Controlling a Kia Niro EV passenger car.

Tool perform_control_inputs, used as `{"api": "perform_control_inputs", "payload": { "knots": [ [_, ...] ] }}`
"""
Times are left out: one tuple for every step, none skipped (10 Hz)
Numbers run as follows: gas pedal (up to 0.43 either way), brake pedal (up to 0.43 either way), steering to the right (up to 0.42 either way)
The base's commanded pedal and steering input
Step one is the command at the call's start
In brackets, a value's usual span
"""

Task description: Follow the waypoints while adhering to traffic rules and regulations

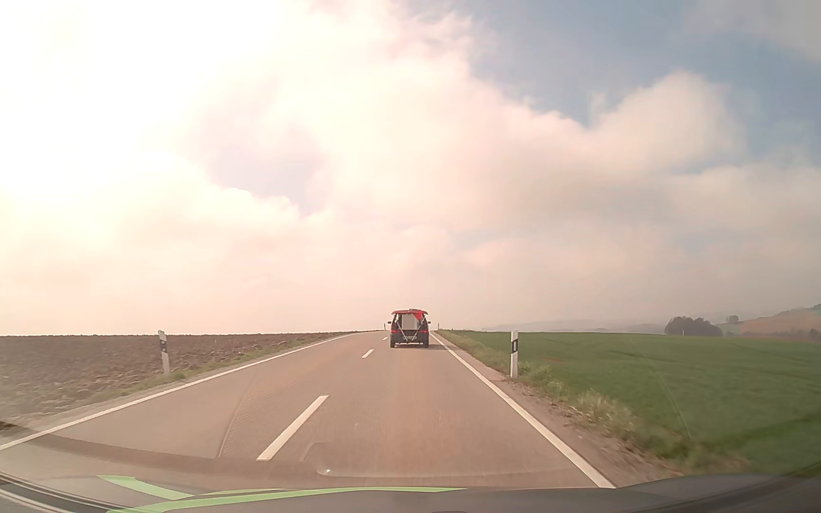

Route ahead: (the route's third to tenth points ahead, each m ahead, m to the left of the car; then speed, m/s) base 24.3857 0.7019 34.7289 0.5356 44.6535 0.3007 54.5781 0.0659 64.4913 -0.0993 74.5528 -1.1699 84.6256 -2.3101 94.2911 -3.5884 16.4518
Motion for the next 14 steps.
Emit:
{"api": "perform_control_inputs", "payload": {
  "knots": [
    [0.248, 0.0, -0.003],
    [0.26, 0.0, -0.003],
    [0.268, 0.0, -0.003],
    [0.268, 0.0, -0.003],
    [0.28, 0.0, -0.003],
    [0.28, 0.0, -0.003],
    [0.28, 0.0, -0.003],
    [0.28, 0.0, -0.003],
    [0.28, 0.0, -0.003],
    [0.28, 0.0, -0.003],
    [0.28, 0.0, -0.003],
    [0.28, 0.0, -0.002],
    [0.28, 0.0, 0.0],
    [0.28, 0.0, 0.001]
  ]
}}
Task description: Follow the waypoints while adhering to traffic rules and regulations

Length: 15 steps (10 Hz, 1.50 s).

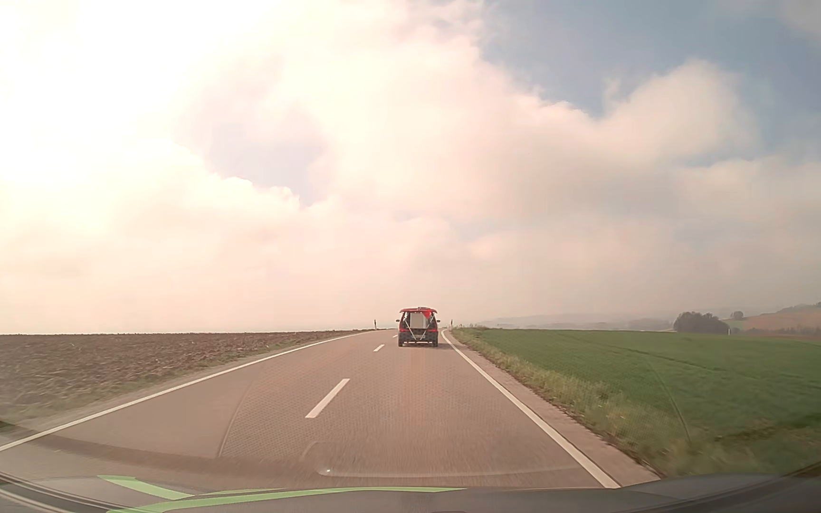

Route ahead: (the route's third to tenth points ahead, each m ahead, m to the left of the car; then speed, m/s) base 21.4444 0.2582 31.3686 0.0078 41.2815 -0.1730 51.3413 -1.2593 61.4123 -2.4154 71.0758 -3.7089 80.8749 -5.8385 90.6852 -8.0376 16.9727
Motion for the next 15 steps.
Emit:
{"api": "perform_control_inputs", "payload": {
  "knots": [
    [0.268, 0.0, 0.002],
    [0.268, 0.0, 0.003],
    [0.26, 0.0, 0.003],
    [0.22, 0.0, 0.003],
    [0.189, 0.0, 0.003],
    [0.169, 0.0, 0.003],
    [0.138, 0.0, 0.004],
    [0.13, 0.0, 0.005],
    [0.11, 0.0, 0.005],
    [0.087, 0.0, 0.005],
    [0.067, 0.0, 0.005],
    [0.047, 0.0, 0.006],
    [0.047, 0.0, 0.006],
    [0.039, 0.0, 0.006],
    [0.028, 0.0, 0.005]
  ]
}}
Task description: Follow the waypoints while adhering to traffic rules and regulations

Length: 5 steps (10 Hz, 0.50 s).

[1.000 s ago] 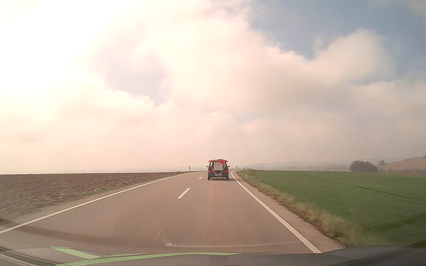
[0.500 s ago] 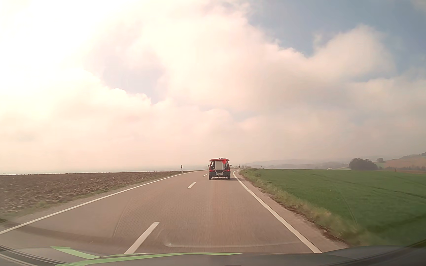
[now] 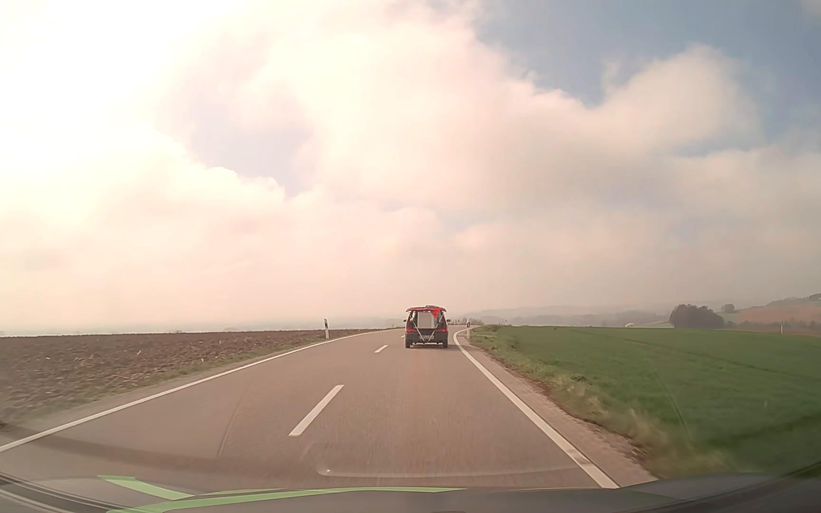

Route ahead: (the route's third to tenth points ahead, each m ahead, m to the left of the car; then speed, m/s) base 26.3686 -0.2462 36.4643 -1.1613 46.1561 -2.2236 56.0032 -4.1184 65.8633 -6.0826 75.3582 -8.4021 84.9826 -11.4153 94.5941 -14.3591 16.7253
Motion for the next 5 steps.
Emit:
{"api": "perform_control_inputs", "payload": {
  "knots": [
    [0.02, 0.0, 0.006],
    [0.02, 0.0, 0.006],
    [0.02, 0.0, 0.006],
    [0.02, 0.0, 0.007],
    [0.008, 0.0, 0.008]
  ]
}}
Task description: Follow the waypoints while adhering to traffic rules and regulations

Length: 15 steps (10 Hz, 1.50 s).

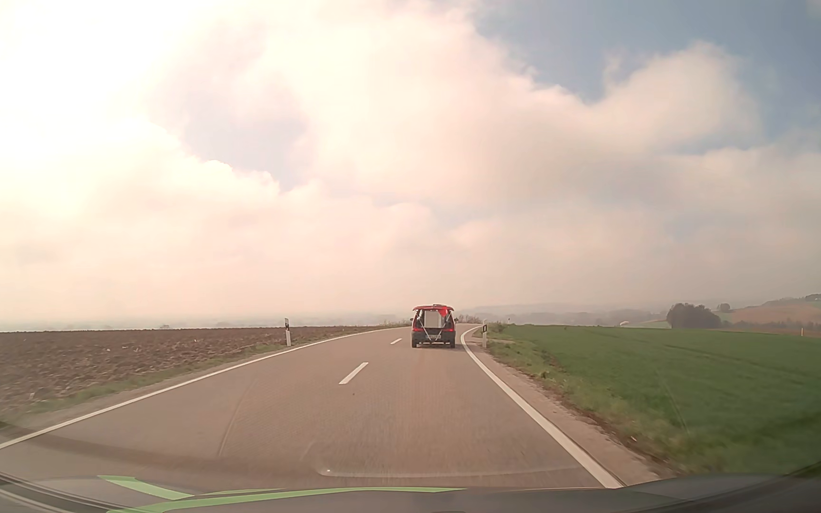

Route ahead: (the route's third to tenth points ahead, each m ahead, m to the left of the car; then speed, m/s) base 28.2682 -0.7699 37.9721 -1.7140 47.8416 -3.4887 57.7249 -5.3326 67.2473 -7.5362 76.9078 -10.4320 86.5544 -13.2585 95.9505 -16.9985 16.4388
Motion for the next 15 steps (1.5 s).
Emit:
{"api": "perform_control_inputs", "payload": {
  "knots": [
    [0.0, 0.0, 0.01],
    [0.0, 0.0, 0.012],
    [0.0, 0.0, 0.014],
    [0.0, 0.0, 0.015],
    [0.0, 0.0, 0.016],
    [0.008, 0.0, 0.018],
    [0.008, 0.0, 0.019],
    [0.02, 0.0, 0.021],
    [0.039, 0.0, 0.023],
    [0.047, 0.0, 0.023],
    [0.059, 0.0, 0.023],
    [0.067, 0.0, 0.023],
    [0.079, 0.0, 0.021],
    [0.087, 0.0, 0.019],
    [0.087, 0.0, 0.018]
  ]
}}
